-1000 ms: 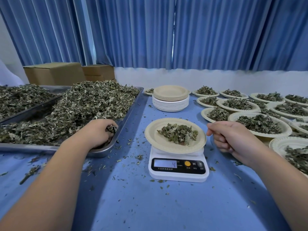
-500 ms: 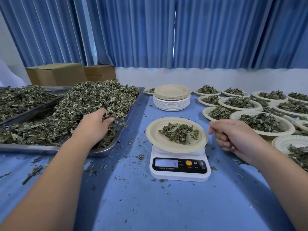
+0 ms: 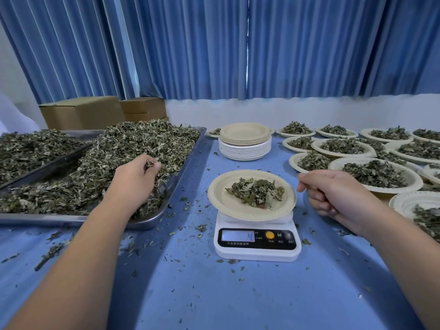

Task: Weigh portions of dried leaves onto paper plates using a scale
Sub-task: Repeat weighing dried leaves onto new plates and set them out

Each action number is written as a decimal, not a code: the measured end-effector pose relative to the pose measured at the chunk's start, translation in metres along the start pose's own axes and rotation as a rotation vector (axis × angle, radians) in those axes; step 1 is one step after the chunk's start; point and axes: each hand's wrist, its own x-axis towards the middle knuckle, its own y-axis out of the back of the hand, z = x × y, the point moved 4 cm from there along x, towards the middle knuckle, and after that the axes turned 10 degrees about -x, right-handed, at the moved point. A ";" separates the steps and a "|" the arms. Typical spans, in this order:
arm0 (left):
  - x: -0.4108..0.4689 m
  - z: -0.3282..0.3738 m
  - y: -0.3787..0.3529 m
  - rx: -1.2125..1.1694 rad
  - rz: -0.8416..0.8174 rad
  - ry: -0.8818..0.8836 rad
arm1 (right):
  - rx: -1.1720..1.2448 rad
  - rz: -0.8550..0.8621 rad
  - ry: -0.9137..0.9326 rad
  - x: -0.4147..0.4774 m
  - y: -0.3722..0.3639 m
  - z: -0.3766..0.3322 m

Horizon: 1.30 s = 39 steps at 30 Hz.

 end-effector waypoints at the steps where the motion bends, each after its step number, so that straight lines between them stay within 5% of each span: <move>1: -0.001 0.004 0.001 -0.013 0.025 -0.021 | 0.000 -0.001 0.001 0.000 0.000 0.000; 7: -0.012 0.035 0.009 -0.233 0.147 -0.104 | 0.011 -0.007 0.014 0.000 -0.001 -0.003; 13: -0.026 0.082 -0.007 -0.483 0.043 -0.106 | 0.014 -0.020 0.027 -0.001 -0.001 -0.006; 29: -0.030 0.139 -0.096 -0.128 -0.358 -0.178 | -0.001 -0.036 0.040 0.000 -0.002 -0.008; 39: -0.024 0.122 -0.087 -0.424 -0.254 -0.111 | -0.012 -0.043 0.038 -0.002 -0.004 -0.010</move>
